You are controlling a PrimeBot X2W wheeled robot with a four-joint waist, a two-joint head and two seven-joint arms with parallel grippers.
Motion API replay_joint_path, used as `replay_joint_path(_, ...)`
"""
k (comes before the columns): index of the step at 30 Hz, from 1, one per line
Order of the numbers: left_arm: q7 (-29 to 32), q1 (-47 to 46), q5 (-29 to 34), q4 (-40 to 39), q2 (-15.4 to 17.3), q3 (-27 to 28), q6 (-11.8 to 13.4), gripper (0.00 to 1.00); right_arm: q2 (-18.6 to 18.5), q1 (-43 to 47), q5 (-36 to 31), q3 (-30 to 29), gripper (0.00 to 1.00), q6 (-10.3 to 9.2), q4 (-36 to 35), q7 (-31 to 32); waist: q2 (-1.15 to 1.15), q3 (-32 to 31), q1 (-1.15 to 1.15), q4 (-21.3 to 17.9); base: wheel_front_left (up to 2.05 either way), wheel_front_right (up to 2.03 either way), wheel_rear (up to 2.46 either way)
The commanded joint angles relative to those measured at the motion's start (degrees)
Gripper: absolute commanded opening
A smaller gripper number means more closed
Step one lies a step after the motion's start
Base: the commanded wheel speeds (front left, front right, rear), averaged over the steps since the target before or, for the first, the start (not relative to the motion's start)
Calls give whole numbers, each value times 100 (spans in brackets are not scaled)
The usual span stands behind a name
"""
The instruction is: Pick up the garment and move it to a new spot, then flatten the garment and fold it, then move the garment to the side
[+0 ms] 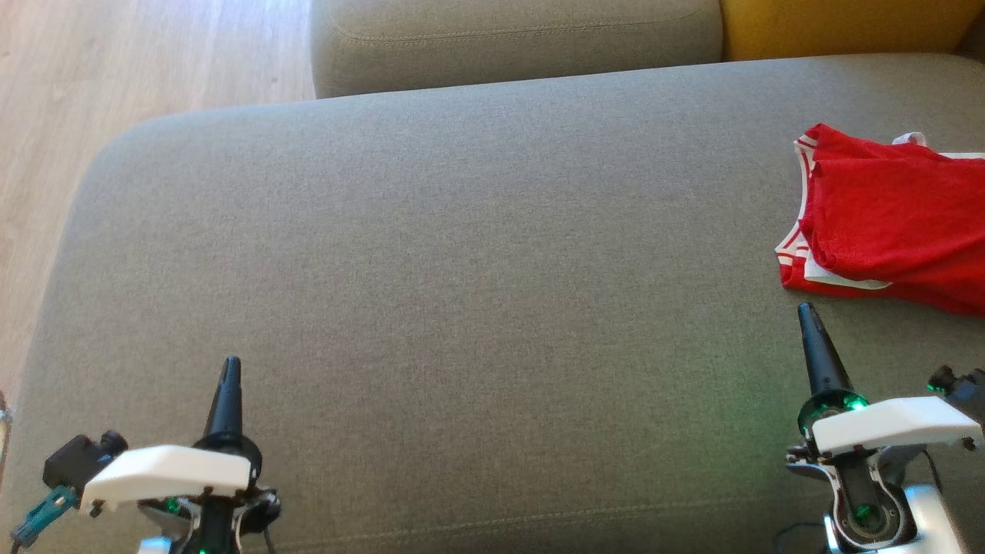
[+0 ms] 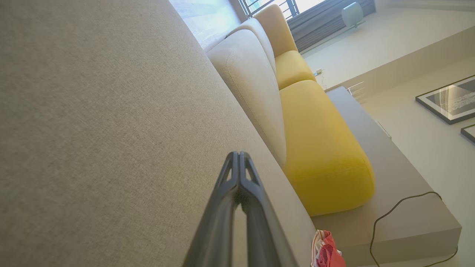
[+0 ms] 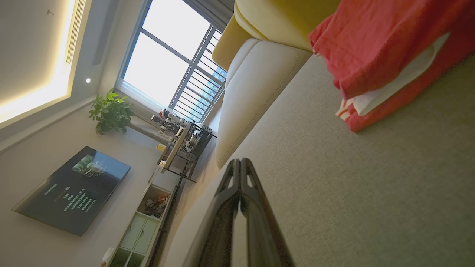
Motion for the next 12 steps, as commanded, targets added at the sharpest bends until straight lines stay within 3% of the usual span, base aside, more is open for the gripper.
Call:
replay_joint_path(1, 48, -336, -174, -151, 99, 179, -84, 0, -4, -145, 198, 40, 0, -1, -218, 61, 0, -4, 0, 0, 0, 0, 0)
replay_joint_path(12, 233, -410, -873, -81, 102, 292, -158, 0, -3, -134, 974, -2, 0, -2, -226, 246, 0, -33, 0, -6, 0, 0, 0)
